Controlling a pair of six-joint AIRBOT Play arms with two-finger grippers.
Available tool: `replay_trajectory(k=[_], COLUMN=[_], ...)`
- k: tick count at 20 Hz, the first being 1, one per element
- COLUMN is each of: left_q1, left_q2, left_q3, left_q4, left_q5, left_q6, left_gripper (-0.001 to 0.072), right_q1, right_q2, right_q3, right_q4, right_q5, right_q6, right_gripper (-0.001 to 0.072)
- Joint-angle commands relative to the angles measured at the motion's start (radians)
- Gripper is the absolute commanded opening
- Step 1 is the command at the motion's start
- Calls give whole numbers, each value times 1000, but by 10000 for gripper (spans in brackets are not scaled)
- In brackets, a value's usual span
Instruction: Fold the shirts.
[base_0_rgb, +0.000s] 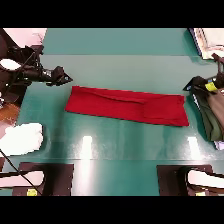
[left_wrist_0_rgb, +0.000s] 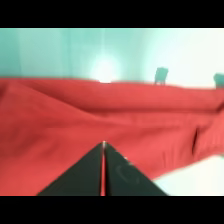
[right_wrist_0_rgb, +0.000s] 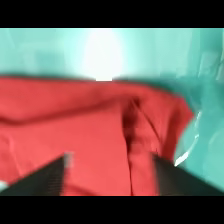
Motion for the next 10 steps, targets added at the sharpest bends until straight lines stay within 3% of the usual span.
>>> replay_trajectory(k=[1, 4, 10], left_q1=[-48, -135, -267], left_q2=[-1, -1, -1], left_q3=[9, 9, 9], left_q4=[-5, -3, -2], left_q5=[-72, -52, -28], left_q6=[40, 40, 36], left_gripper=[34, 34, 34], right_q1=[-125, -198, -214], right_q2=[39, 16, -144], right_q3=[-140, -249, -294], right_q4=[32, 133, 275], right_q5=[29, 18, -2], right_q6=[-59, -186, -282], right_gripper=[700, 694, 685])
